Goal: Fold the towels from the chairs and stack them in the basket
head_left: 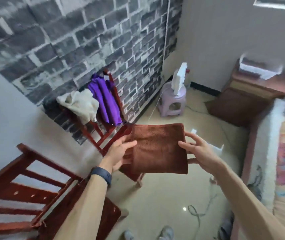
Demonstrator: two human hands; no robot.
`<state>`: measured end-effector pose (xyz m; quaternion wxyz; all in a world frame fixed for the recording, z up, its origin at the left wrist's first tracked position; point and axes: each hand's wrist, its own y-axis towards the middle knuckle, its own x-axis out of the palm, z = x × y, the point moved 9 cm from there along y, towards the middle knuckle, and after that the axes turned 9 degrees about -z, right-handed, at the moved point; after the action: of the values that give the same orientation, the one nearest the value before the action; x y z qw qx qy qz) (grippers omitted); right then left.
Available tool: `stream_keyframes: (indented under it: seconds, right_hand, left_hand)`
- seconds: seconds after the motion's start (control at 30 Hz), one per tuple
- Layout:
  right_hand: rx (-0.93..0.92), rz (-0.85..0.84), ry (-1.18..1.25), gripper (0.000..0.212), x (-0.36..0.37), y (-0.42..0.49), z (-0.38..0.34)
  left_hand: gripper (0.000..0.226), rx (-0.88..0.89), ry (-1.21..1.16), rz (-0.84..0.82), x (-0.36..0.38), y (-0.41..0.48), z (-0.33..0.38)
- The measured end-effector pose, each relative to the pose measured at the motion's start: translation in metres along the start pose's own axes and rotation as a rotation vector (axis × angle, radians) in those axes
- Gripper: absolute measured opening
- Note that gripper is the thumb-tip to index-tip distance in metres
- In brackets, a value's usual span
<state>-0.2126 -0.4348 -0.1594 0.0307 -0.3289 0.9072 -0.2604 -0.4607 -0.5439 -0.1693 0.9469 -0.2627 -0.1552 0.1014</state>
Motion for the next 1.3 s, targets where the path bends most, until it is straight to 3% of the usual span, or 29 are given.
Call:
stream_keyframes:
  seconds: [0.4, 0.8, 1.3]
  right_hand:
    - [-0.222, 0.364, 0.145, 0.037, -0.213, -0.027, -0.081]
    - [-0.252, 0.570, 0.232, 0.035, -0.387, 0.085, -0.160]
    - [-0.175, 0.673, 0.371, 0.029, -0.619, 0.217, -0.202]
  left_hand:
    - [0.025, 0.077, 0.270, -0.322, 0.215, 0.156, 0.128]
    - [0.022, -0.028, 0.267, -0.457, 0.336, 0.387, 0.215]
    - [0.025, -0.139, 0.401, -0.527, 0.494, 0.646, 0.266]
